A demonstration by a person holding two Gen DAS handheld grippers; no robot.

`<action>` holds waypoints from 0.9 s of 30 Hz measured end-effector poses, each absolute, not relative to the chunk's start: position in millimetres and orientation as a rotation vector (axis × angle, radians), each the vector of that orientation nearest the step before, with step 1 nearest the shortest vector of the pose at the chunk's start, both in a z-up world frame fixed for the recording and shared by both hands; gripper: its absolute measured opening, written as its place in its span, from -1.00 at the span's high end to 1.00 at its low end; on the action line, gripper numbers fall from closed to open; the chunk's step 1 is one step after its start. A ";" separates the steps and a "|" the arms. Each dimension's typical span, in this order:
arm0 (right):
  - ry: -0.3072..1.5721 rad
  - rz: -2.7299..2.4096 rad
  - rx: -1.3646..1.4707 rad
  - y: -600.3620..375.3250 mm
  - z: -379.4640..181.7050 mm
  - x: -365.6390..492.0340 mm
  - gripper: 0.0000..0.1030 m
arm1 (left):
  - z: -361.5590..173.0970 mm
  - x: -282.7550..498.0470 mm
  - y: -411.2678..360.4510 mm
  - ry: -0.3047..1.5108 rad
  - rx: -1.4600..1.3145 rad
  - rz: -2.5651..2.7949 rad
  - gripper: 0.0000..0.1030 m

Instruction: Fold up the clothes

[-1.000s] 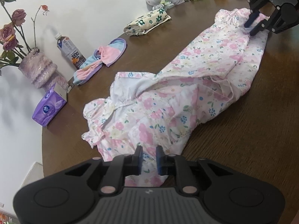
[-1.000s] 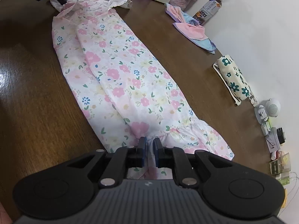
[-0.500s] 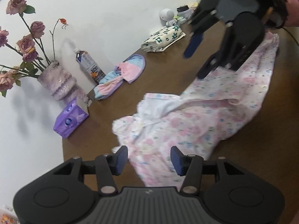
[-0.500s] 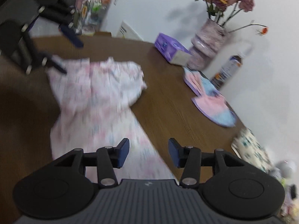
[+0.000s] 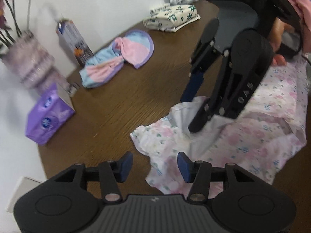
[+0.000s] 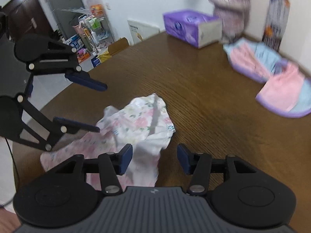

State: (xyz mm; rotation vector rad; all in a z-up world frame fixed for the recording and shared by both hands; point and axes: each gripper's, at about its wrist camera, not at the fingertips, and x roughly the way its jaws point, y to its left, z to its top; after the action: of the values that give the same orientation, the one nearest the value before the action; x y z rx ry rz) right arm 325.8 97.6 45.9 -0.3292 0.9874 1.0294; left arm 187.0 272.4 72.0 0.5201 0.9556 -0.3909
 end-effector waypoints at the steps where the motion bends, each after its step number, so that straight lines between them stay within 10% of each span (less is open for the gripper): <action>1: 1.014 1.032 -0.303 99.6 40.0 332.1 -0.01 | 70.1 196.1 276.0 0.973 0.496 -0.411 0.04; 4: 1.075 1.049 -0.232 103.4 27.4 345.5 0.02 | 63.7 218.2 286.4 1.020 0.441 -0.466 0.04; 8: 1.068 1.075 -0.181 103.9 25.5 351.6 0.95 | 59.9 232.4 294.5 1.028 0.424 -0.493 -0.04; 18: 0.453 1.219 -0.711 114.9 50.6 251.9 0.98 | 59.8 226.4 291.9 0.951 0.479 -0.582 -0.20; 22: 0.318 1.258 -0.898 119.1 43.6 217.3 0.98 | 66.5 201.6 286.3 0.860 0.530 -0.585 0.92; 27: 0.256 1.285 -0.995 116.5 33.4 194.7 0.98 | 67.4 150.3 269.0 0.731 0.681 -0.536 0.93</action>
State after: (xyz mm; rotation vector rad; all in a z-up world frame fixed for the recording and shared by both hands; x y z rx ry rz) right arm 194.7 116.5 33.4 -0.9949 0.2565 1.2854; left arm 150.3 269.0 67.4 0.6809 0.7309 -0.5359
